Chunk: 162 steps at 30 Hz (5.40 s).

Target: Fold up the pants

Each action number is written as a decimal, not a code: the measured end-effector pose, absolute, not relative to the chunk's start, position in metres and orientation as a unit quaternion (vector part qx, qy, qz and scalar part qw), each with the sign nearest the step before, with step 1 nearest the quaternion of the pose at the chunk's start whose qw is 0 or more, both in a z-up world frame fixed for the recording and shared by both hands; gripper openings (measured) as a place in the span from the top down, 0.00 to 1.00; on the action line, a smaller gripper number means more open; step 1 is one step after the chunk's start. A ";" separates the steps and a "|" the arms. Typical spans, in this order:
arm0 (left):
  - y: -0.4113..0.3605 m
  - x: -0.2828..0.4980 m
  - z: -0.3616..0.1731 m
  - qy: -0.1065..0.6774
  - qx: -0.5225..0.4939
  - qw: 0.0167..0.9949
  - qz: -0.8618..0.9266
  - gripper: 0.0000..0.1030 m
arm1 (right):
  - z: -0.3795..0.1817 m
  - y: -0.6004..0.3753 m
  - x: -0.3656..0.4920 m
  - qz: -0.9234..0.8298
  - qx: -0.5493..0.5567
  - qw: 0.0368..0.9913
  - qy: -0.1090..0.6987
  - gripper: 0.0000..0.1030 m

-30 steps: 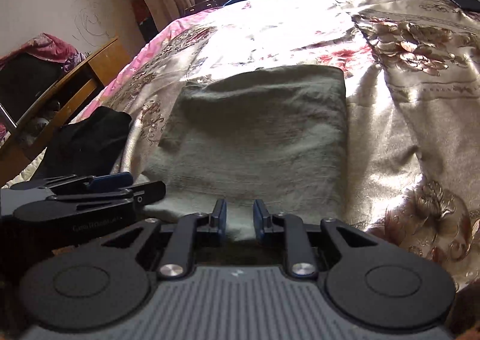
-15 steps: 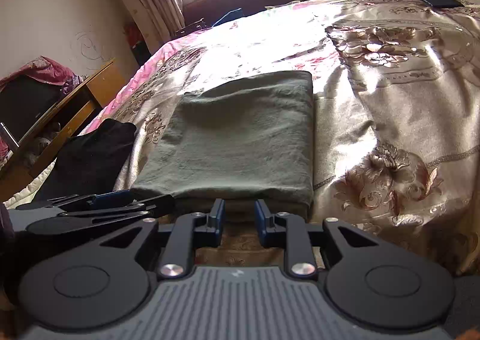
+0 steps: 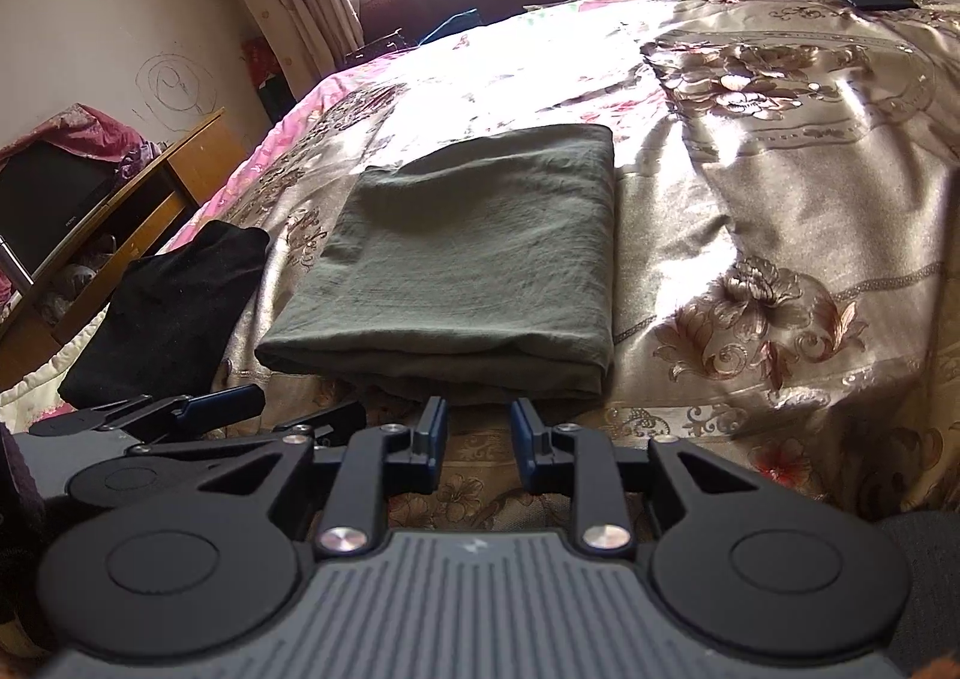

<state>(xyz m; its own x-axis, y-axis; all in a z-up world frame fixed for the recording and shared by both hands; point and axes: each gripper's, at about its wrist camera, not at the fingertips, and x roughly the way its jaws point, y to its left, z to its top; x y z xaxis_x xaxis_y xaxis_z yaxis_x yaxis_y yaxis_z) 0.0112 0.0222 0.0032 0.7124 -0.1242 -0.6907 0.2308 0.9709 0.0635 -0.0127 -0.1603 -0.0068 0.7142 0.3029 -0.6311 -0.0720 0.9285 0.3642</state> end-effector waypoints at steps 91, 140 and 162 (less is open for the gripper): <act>0.028 0.001 -0.002 0.393 0.062 0.916 -0.048 0.00 | -0.018 -0.155 -0.017 0.068 0.120 0.903 0.406 0.67; 0.027 0.000 -0.004 0.394 0.063 0.916 -0.048 0.00 | -0.019 -0.155 -0.017 0.068 0.120 0.903 0.407 0.67; 0.027 0.000 -0.004 0.394 0.064 0.916 -0.047 0.00 | -0.018 -0.155 -0.016 0.068 0.120 0.903 0.407 0.67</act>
<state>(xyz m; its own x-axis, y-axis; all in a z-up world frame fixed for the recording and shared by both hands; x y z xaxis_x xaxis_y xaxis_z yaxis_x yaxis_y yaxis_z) -0.0002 0.0267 -0.0039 0.6852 -0.0362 -0.7275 0.1373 0.9873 0.0803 -0.0161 -0.1551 -0.0182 0.6597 0.2210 -0.7183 -0.0263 0.9620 0.2718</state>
